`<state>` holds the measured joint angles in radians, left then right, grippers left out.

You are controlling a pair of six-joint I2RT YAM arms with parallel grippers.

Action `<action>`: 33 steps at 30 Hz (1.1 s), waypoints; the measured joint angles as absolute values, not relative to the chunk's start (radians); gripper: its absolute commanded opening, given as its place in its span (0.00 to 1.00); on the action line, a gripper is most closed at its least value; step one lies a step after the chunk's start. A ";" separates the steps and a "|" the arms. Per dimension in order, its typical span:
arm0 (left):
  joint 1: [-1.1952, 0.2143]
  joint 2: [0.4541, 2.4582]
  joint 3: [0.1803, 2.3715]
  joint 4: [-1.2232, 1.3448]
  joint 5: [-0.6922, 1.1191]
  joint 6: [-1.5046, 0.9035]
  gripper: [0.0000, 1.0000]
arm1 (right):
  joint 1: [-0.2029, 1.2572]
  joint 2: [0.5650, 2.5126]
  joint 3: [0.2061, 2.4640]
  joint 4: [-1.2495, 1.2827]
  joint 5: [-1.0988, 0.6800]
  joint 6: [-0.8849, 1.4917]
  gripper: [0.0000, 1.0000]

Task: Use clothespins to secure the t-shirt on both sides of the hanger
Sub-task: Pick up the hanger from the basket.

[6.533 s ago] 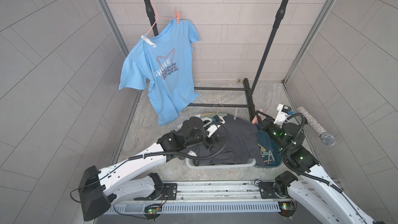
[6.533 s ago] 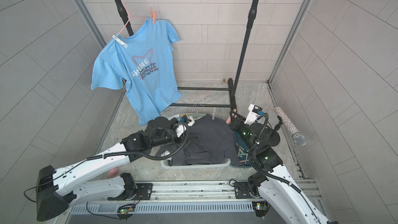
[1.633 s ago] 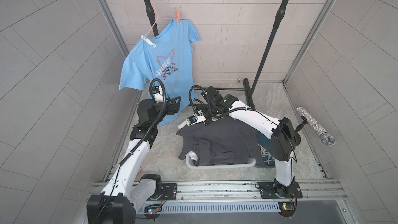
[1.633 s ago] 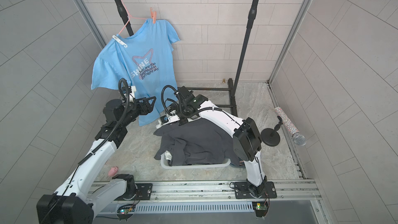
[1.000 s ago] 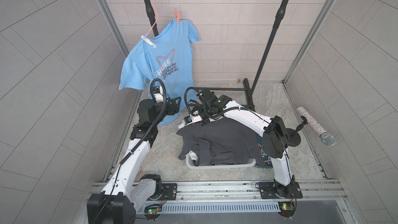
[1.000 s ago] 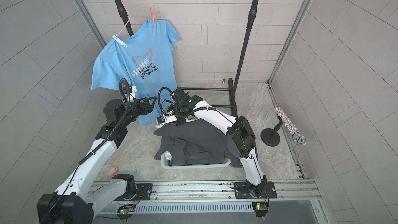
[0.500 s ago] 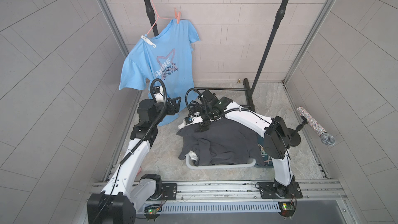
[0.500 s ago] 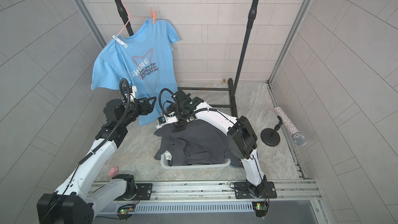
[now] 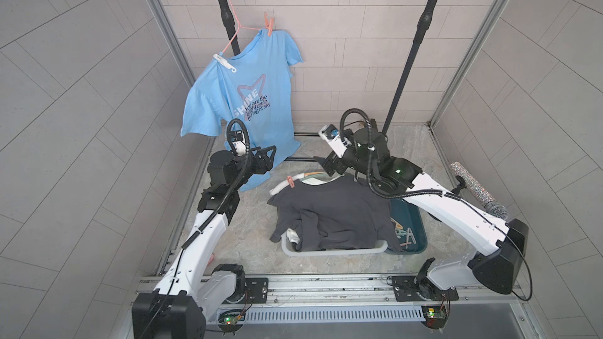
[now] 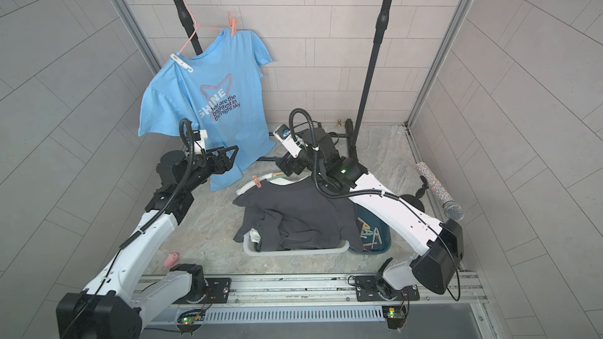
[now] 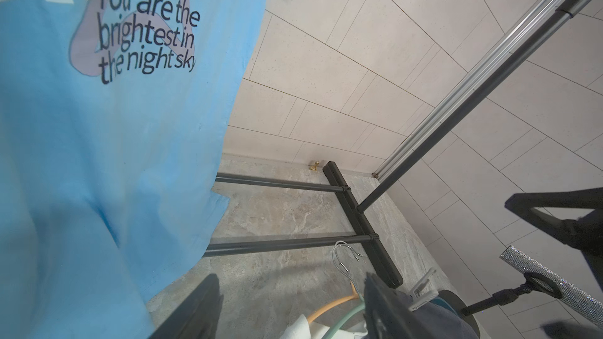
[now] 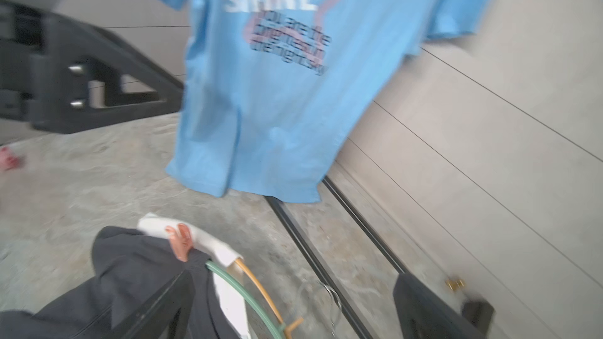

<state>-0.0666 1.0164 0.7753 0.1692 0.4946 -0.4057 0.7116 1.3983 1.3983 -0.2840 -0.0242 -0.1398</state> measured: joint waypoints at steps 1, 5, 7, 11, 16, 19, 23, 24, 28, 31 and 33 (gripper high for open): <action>-0.069 1.016 0.775 0.168 0.494 -0.407 0.72 | 0.701 1.397 1.403 -0.316 0.006 -0.121 1.00; -0.071 1.017 0.775 0.162 0.493 -0.407 0.72 | 0.670 1.482 1.475 -0.527 0.086 -0.093 0.99; -0.071 1.017 0.775 0.158 0.490 -0.405 0.72 | 0.659 1.557 1.527 -0.619 0.116 -0.095 0.90; -0.073 1.017 0.775 0.141 0.482 -0.395 0.72 | 0.638 1.713 1.613 -0.768 0.159 -0.115 0.70; -0.073 1.017 0.775 0.121 0.477 -0.382 0.72 | 0.627 1.871 1.725 -0.871 0.187 -0.117 0.64; -0.074 1.017 0.775 0.118 0.477 -0.374 0.72 | 0.626 1.928 1.780 -0.892 0.196 -0.110 0.61; -0.075 1.017 0.775 0.115 0.477 -0.367 0.72 | 0.626 1.970 1.826 -0.895 0.230 -0.098 0.52; -0.075 1.017 0.775 0.115 0.477 -0.366 0.72 | 0.626 1.977 1.832 -0.894 0.240 -0.097 0.49; -0.075 1.017 0.775 0.115 0.477 -0.366 0.71 | 0.626 1.996 1.836 -0.891 0.265 -0.091 0.37; -0.075 1.017 0.775 0.115 0.474 -0.366 0.71 | 0.626 2.003 1.837 -0.882 0.274 -0.091 0.32; -0.075 1.017 0.775 0.115 0.471 -0.366 0.71 | 0.626 2.003 1.837 -0.875 0.278 -0.092 0.30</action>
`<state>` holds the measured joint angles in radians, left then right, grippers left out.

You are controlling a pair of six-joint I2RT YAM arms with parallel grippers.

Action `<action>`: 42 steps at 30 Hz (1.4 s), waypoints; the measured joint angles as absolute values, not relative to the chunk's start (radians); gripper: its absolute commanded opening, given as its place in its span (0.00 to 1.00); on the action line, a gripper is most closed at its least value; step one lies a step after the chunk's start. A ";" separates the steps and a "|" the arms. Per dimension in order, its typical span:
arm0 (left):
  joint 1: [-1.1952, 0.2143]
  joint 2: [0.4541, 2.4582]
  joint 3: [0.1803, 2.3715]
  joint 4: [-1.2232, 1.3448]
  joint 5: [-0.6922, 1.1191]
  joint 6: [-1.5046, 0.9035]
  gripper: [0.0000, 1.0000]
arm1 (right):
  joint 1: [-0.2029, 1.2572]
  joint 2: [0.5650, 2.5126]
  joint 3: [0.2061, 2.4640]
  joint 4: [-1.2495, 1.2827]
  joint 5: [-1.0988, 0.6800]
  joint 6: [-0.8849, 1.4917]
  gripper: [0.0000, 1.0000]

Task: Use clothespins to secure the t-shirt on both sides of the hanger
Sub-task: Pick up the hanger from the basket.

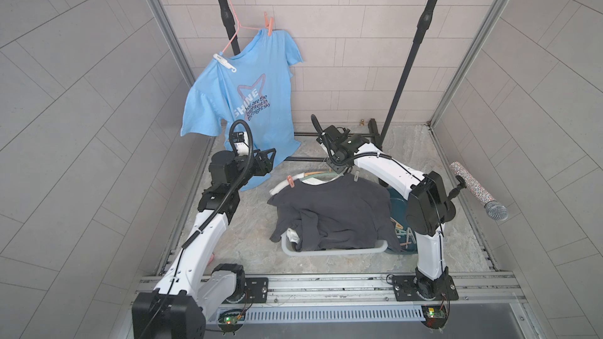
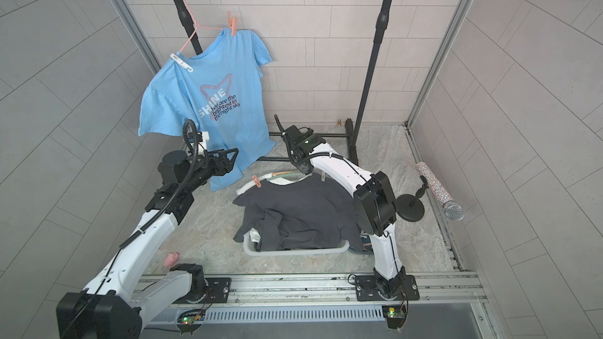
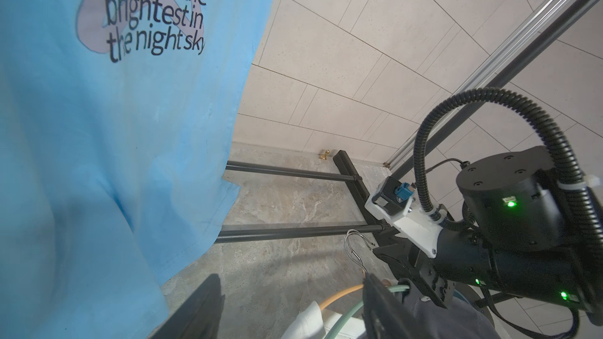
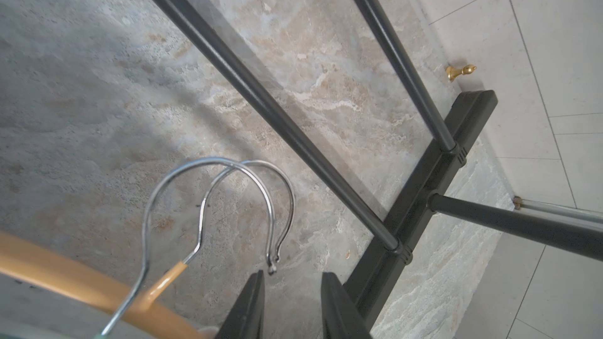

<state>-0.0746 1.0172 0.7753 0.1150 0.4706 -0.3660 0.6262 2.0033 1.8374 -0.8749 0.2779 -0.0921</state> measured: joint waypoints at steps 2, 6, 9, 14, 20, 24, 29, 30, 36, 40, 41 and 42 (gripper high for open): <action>-0.075 1.017 0.775 0.115 0.469 -0.366 0.70 | 0.626 2.005 1.843 -0.871 0.278 -0.092 0.29; -0.075 1.017 0.775 0.115 0.465 -0.366 0.70 | 0.627 2.031 1.875 -0.871 0.278 -0.094 0.28; -0.075 1.017 0.775 0.115 0.463 -0.366 0.70 | 0.627 2.052 1.889 -0.869 0.278 -0.095 0.28; -0.075 1.017 0.775 0.116 0.463 -0.366 0.70 | 0.627 2.071 1.891 -0.867 0.277 -0.097 0.23; -0.075 1.017 0.775 0.116 0.460 -0.366 0.70 | 0.630 2.071 1.906 -0.866 0.279 -0.098 0.10; -0.075 1.017 0.775 0.115 0.455 -0.365 0.70 | 0.632 2.070 1.907 -0.863 0.283 -0.094 0.00; -0.075 1.013 0.775 0.112 0.443 -0.353 0.70 | 0.636 2.041 1.881 -0.836 0.297 -0.089 0.00; -0.075 1.011 0.775 0.109 0.440 -0.347 0.70 | 0.637 2.025 1.866 -0.825 0.299 -0.084 0.00; -0.075 0.992 0.776 0.089 0.440 -0.310 0.71 | 0.646 1.860 1.760 -0.749 0.295 -0.043 0.00; -0.075 0.971 0.776 0.077 0.448 -0.279 0.72 | 0.654 1.694 1.626 -0.632 0.287 -0.018 0.00; -0.075 0.964 0.776 0.075 0.450 -0.272 0.73 | 0.656 1.656 1.591 -0.603 0.286 -0.014 0.00; -0.075 0.958 0.776 0.074 0.452 -0.265 0.73 | 0.657 1.629 1.567 -0.581 0.284 -0.011 0.00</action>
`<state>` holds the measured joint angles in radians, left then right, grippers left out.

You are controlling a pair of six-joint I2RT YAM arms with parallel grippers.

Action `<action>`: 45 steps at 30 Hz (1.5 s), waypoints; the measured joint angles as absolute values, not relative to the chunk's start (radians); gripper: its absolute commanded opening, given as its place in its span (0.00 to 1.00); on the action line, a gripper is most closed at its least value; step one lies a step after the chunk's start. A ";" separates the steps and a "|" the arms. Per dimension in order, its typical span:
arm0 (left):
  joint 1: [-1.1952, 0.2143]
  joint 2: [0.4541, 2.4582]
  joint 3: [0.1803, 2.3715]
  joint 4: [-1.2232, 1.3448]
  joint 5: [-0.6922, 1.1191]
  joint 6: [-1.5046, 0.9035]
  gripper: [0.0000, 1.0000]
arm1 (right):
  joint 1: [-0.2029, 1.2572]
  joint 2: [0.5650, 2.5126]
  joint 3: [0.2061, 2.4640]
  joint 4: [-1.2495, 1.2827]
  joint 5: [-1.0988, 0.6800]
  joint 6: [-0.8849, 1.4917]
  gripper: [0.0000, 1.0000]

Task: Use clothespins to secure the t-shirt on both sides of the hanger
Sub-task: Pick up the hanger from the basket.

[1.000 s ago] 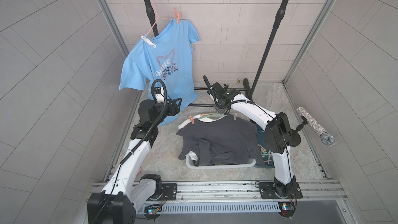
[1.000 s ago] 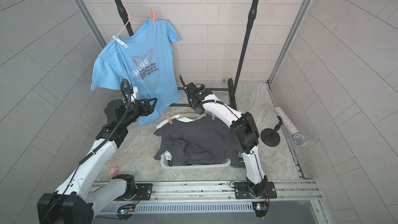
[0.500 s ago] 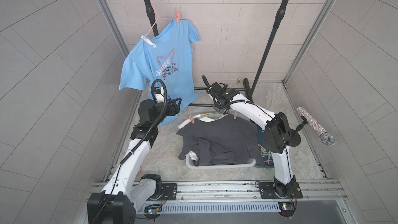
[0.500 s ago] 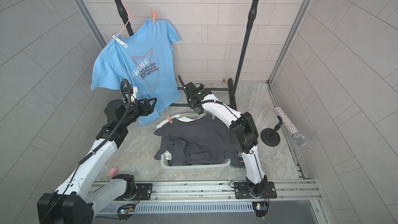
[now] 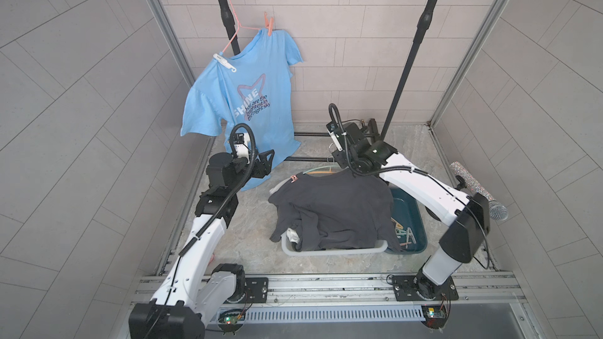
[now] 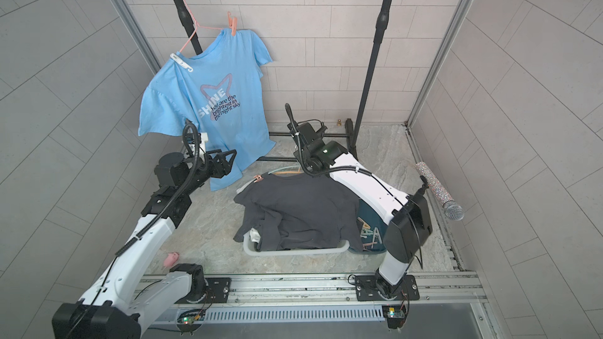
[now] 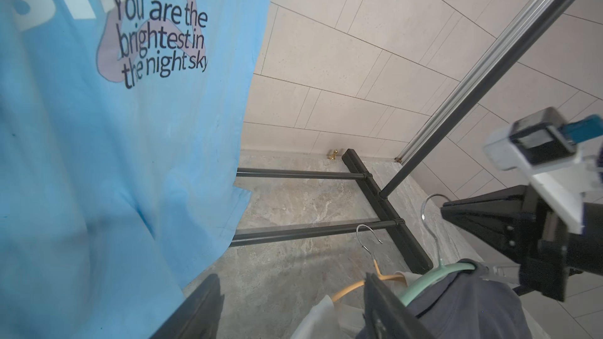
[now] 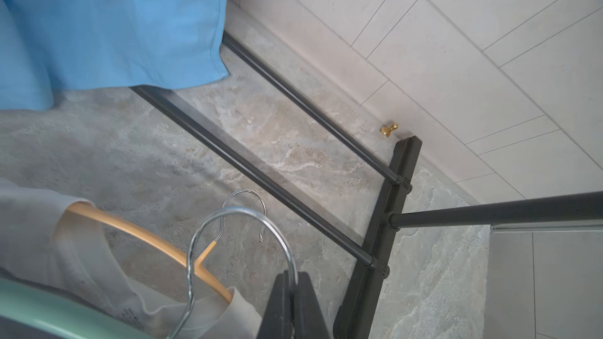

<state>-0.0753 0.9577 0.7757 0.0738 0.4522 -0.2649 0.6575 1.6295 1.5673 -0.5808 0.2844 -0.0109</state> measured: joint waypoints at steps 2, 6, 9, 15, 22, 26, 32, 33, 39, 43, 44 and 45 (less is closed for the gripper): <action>-0.075 0.944 0.776 0.072 0.467 -0.250 0.73 | 0.661 1.578 1.512 -0.526 0.283 -0.003 0.00; -0.075 0.949 0.812 0.051 0.534 -0.226 0.71 | 0.663 1.510 1.414 -0.430 0.272 0.009 0.00; -0.075 0.978 0.875 0.032 0.604 -0.220 0.70 | 0.664 1.462 1.351 -0.370 0.254 0.018 0.00; -0.139 1.046 1.018 -0.053 0.708 -0.187 0.67 | 0.691 1.378 1.296 -0.312 0.223 0.028 0.00; -0.334 1.113 1.181 -0.300 0.720 -0.016 0.64 | 0.738 1.257 1.230 -0.278 0.205 0.043 0.00; -0.363 1.150 1.260 -0.405 0.735 0.049 0.63 | 0.757 1.206 1.203 -0.262 0.199 0.055 0.00; -0.410 1.219 1.364 -0.539 0.752 0.155 0.61 | 0.780 1.160 1.183 -0.253 0.197 0.069 0.00; -0.413 1.232 1.378 -0.561 0.759 0.169 0.61 | 0.782 1.152 1.178 -0.250 0.196 0.073 0.00; -0.428 1.278 1.415 -0.643 0.770 0.226 0.61 | 0.792 1.127 1.170 -0.243 0.185 0.086 0.00; -0.476 1.299 1.435 -0.659 0.772 0.238 0.61 | 0.805 1.122 1.170 -0.241 0.170 0.087 0.00; -0.490 1.312 1.450 -0.661 0.772 0.238 0.61 | 0.808 1.119 1.170 -0.240 0.162 0.087 0.00; -0.500 1.323 1.462 -0.660 0.772 0.239 0.61 | 0.811 1.116 1.170 -0.238 0.158 0.087 0.00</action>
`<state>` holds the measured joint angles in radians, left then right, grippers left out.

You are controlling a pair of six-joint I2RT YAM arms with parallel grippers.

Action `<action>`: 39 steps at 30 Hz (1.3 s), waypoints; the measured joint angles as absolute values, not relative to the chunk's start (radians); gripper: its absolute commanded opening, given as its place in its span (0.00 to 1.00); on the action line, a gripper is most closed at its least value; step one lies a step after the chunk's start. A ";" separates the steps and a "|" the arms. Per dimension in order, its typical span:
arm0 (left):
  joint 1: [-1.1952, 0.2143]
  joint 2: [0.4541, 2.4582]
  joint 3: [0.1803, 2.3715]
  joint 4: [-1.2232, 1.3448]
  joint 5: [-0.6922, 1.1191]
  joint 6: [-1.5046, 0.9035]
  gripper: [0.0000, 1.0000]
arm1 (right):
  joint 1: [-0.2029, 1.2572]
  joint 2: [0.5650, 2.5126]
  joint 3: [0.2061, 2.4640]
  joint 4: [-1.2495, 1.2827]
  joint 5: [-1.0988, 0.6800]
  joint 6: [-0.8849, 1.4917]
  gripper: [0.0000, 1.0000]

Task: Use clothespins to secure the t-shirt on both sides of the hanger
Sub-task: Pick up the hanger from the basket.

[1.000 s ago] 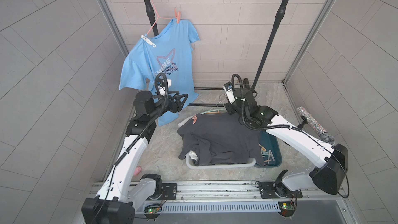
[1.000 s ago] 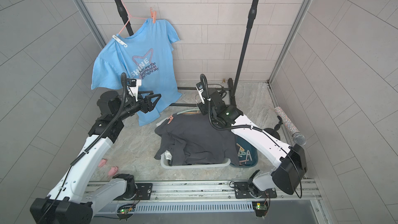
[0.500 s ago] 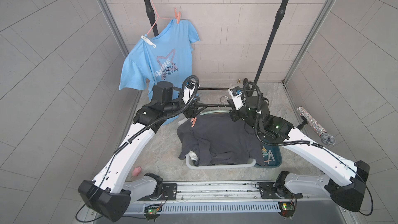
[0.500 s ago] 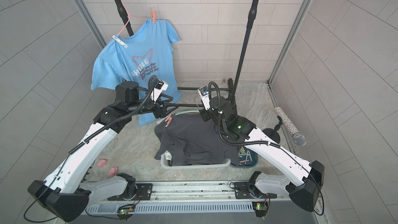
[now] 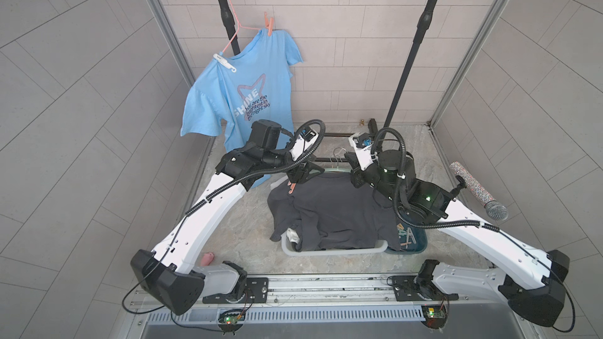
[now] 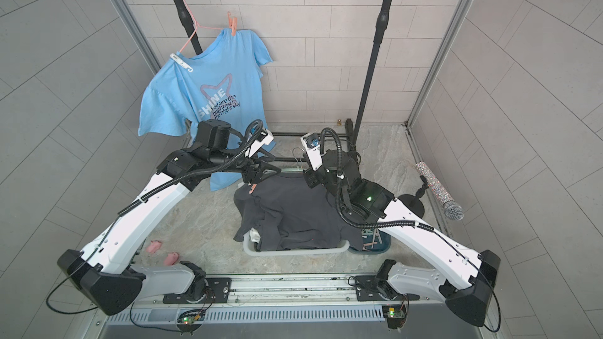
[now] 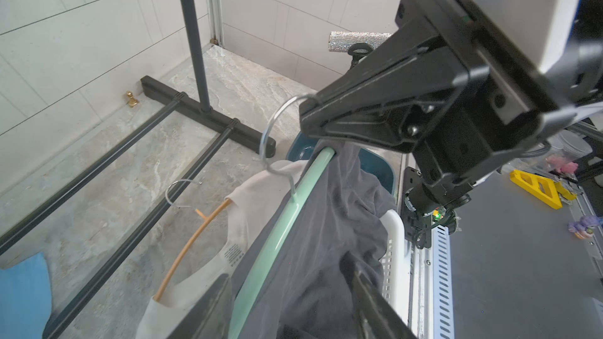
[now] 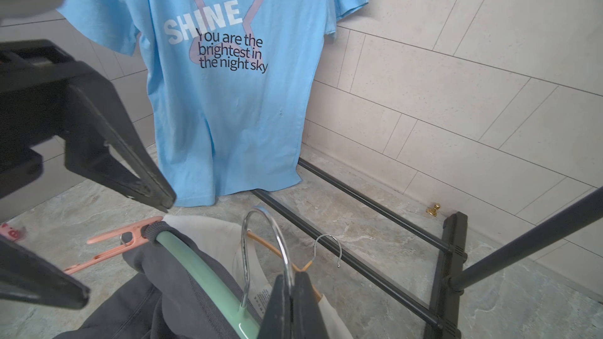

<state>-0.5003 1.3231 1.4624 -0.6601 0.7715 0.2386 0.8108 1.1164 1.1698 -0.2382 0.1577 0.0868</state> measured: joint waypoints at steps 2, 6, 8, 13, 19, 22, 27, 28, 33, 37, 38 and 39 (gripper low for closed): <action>-0.518 1.349 1.490 -0.661 0.770 0.241 0.61 | 0.818 1.105 1.164 -0.230 0.139 0.087 0.00; -0.533 1.401 1.531 -0.661 0.756 0.245 0.60 | 0.826 1.084 1.155 -0.227 0.113 0.087 0.00; -0.533 1.430 1.550 -0.663 0.748 0.245 0.60 | 0.830 1.077 1.154 -0.227 0.104 0.087 0.00; -0.533 1.466 1.563 -0.651 0.761 0.228 0.56 | 0.834 1.068 1.151 -0.227 0.087 0.087 0.00; -0.548 1.466 1.563 -0.599 0.815 0.192 0.51 | 0.839 1.065 1.149 -0.228 0.077 0.087 0.00; -0.556 1.466 1.563 -0.584 0.835 0.179 0.42 | 0.840 1.065 1.149 -0.228 0.075 0.086 0.00; -0.558 1.466 1.563 -0.569 0.837 0.170 0.20 | 0.840 1.065 1.149 -0.229 0.076 0.086 0.00; -0.558 1.466 1.563 -0.567 0.836 0.167 0.10 | 0.840 1.064 1.149 -0.229 0.078 0.086 0.00; -0.575 1.452 1.560 -0.558 0.817 0.145 0.00 | 0.836 1.063 1.153 -0.249 0.120 0.087 0.23; -0.607 1.407 1.549 -0.556 0.744 0.118 0.00 | 0.840 1.055 1.218 -0.297 0.132 0.111 0.46; -0.611 1.393 1.546 -0.560 0.723 0.110 0.00 | 0.842 1.048 1.246 -0.303 0.136 0.118 0.50; -0.616 1.377 1.546 -0.566 0.701 0.098 0.00 | 0.842 1.037 1.278 -0.312 0.138 0.130 0.54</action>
<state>-0.6159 1.3766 1.5455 -0.5659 0.7006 0.0982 0.8425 1.0367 1.2781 -0.3122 0.1383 0.1303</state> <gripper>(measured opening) 0.058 0.483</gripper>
